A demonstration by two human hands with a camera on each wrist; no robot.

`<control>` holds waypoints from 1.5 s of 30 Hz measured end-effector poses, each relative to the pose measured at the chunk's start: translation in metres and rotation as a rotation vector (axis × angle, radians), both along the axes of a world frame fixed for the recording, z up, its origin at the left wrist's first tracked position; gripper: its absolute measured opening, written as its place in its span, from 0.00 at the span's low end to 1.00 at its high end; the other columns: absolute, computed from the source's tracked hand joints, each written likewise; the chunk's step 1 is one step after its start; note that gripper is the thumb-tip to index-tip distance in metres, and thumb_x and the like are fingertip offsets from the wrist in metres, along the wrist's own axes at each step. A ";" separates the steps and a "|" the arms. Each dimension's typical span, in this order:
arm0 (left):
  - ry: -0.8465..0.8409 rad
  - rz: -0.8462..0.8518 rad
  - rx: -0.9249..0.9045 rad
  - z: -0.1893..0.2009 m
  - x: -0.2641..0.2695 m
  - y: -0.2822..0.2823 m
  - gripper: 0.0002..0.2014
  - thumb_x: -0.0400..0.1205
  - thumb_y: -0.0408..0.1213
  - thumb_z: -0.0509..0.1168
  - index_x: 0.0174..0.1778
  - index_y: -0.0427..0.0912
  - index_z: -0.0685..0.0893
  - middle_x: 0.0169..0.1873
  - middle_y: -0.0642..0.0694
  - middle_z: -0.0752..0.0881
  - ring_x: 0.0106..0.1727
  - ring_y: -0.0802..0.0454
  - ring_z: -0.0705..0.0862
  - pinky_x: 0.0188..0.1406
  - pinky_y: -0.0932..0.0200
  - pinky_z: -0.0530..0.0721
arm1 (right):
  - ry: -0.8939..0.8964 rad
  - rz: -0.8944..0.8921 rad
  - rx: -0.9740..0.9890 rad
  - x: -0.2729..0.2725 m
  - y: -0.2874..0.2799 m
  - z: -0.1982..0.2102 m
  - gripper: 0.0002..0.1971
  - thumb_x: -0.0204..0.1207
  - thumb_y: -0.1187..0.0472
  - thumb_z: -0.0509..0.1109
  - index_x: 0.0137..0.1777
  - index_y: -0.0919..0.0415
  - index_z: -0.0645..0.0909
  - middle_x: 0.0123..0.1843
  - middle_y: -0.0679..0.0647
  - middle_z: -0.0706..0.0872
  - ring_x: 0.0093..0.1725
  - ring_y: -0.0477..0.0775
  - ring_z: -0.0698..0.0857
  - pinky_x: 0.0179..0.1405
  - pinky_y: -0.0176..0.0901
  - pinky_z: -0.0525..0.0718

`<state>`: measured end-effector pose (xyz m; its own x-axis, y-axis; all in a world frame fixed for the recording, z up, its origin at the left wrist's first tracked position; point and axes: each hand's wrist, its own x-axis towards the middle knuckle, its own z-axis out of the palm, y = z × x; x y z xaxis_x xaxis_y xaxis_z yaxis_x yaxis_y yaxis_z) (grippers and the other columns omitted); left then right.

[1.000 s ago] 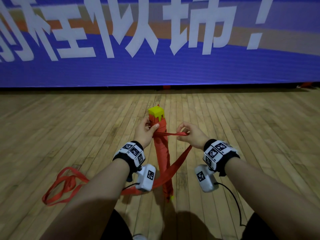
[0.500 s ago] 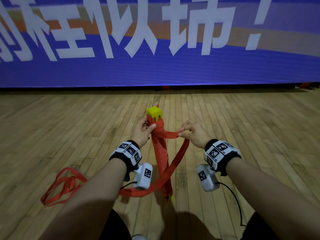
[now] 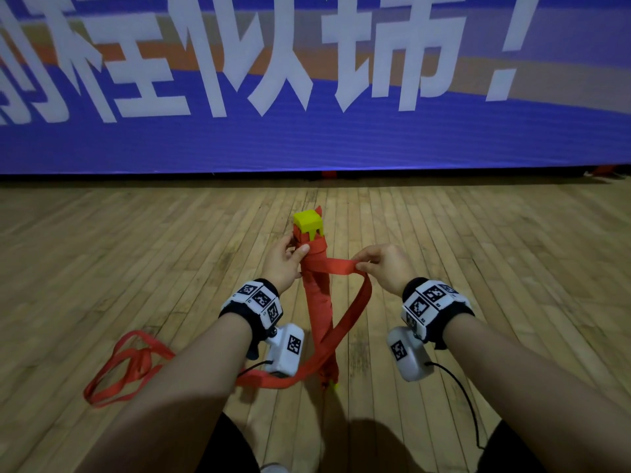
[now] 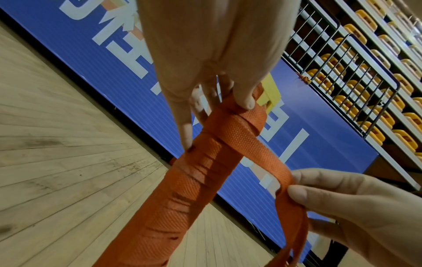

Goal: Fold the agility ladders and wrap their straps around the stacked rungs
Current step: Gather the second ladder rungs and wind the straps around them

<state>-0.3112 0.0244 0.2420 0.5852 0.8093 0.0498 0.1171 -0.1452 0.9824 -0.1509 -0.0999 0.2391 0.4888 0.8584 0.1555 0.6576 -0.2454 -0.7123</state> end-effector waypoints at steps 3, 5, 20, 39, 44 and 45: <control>-0.040 0.018 0.019 0.006 -0.001 0.001 0.21 0.87 0.36 0.58 0.77 0.42 0.69 0.70 0.38 0.77 0.69 0.42 0.78 0.58 0.45 0.82 | 0.166 0.061 0.040 -0.003 0.003 0.001 0.07 0.77 0.69 0.69 0.47 0.59 0.87 0.40 0.46 0.86 0.41 0.42 0.84 0.44 0.29 0.79; -0.077 0.041 0.051 0.010 -0.002 0.003 0.19 0.87 0.37 0.58 0.75 0.48 0.71 0.69 0.40 0.79 0.69 0.43 0.78 0.62 0.44 0.81 | 0.223 0.095 0.047 -0.007 0.006 0.001 0.08 0.78 0.71 0.68 0.47 0.60 0.86 0.42 0.50 0.87 0.43 0.45 0.84 0.50 0.35 0.81; -0.217 0.184 0.114 0.039 -0.050 -0.004 0.15 0.87 0.33 0.58 0.69 0.49 0.69 0.50 0.52 0.82 0.48 0.63 0.82 0.53 0.61 0.83 | 0.262 0.304 -0.062 -0.056 0.035 0.004 0.15 0.80 0.73 0.64 0.39 0.50 0.78 0.42 0.57 0.82 0.46 0.55 0.82 0.54 0.51 0.82; -0.039 0.328 0.044 0.030 -0.169 0.008 0.20 0.87 0.37 0.58 0.77 0.45 0.70 0.56 0.47 0.79 0.52 0.54 0.82 0.41 0.54 0.86 | 0.247 0.580 -0.112 -0.141 0.094 -0.005 0.10 0.83 0.74 0.57 0.48 0.59 0.74 0.36 0.51 0.82 0.37 0.47 0.80 0.45 0.40 0.80; 0.019 0.246 0.002 0.020 -0.173 0.014 0.19 0.88 0.38 0.57 0.75 0.48 0.70 0.55 0.52 0.81 0.55 0.57 0.81 0.42 0.55 0.86 | 0.150 0.623 -0.128 -0.138 0.091 -0.014 0.09 0.81 0.73 0.58 0.49 0.58 0.73 0.35 0.50 0.78 0.36 0.46 0.76 0.36 0.30 0.73; 0.028 0.232 -0.002 0.018 -0.172 0.014 0.18 0.88 0.38 0.57 0.75 0.49 0.70 0.53 0.53 0.81 0.54 0.58 0.81 0.44 0.54 0.86 | 0.154 0.631 -0.129 -0.134 0.092 -0.016 0.10 0.81 0.72 0.58 0.47 0.56 0.74 0.35 0.49 0.78 0.36 0.46 0.75 0.36 0.32 0.72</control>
